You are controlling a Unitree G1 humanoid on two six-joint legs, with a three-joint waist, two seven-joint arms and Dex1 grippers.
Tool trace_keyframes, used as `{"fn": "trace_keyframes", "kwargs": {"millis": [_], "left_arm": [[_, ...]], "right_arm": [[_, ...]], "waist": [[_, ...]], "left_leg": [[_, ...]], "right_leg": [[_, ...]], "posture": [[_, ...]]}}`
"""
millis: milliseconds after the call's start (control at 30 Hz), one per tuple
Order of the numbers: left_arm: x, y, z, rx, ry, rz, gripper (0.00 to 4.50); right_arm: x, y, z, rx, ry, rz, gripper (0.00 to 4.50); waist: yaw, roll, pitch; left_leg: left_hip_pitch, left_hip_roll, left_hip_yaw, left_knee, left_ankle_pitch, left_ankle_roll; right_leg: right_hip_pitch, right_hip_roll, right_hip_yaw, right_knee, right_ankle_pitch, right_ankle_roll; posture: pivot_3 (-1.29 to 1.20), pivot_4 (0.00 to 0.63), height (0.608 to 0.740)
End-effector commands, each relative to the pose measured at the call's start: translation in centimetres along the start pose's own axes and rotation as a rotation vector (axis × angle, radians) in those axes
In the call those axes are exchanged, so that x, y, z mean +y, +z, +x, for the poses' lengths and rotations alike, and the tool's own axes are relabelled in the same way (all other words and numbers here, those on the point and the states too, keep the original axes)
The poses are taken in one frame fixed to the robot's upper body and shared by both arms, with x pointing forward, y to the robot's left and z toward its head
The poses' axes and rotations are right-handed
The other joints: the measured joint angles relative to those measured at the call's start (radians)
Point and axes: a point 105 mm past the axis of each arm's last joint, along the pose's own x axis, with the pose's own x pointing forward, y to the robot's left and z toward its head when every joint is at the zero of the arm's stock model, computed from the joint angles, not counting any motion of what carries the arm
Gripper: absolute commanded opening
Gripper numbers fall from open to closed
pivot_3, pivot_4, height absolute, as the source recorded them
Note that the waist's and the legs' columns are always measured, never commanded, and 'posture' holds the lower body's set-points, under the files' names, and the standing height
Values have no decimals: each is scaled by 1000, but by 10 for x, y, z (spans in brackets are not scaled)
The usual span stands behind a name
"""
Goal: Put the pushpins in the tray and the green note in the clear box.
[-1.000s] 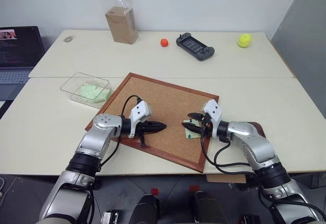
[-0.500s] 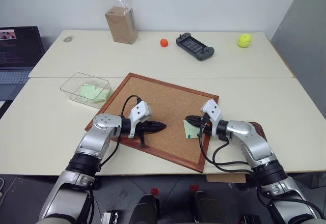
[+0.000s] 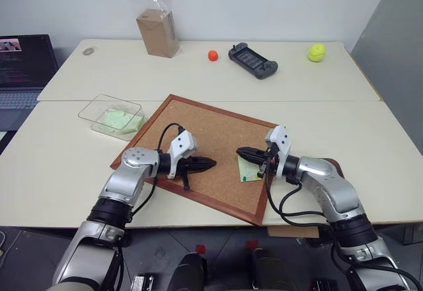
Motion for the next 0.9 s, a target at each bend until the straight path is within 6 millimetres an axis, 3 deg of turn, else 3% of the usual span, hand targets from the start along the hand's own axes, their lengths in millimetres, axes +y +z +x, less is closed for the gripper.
{"fn": "trace_keyframes", "kwargs": {"millis": [33,333,500,733,900], "left_arm": [[3,-1,3,19,11,14,0],[0,-3,4,25,0,17,0],[-2,-5,3,33,-4,8,0],[-1,-6,3,44,-7,4,0],[0,-4,4,44,-12,6,0]], "right_arm": [[-4,18,-7,-51,-18,-35,48],[-12,36,-30,-82,-113,-76,48],[-34,34,-79,7,-355,-154,48],[-52,24,-146,71,-684,-110,48],[-49,3,-162,140,-751,-47,48]], "waist": [[1,0,0],[1,0,0],[3,0,0],[2,3,-2],[1,4,-2]], "left_leg": [[0,0,0,0,0,0],[0,0,0,0,0,0],[-1,0,-1,0,0,0],[0,0,1,0,0,0],[1,0,1,-1,0,0]], "right_leg": [[0,0,0,0,0,0],[0,0,0,0,0,0],[0,-1,0,0,0,0],[1,0,1,0,0,0],[1,0,1,0,0,0]], "posture": [[0,150,740],[0,150,740],[0,150,740],[0,150,740],[0,150,740]]}}
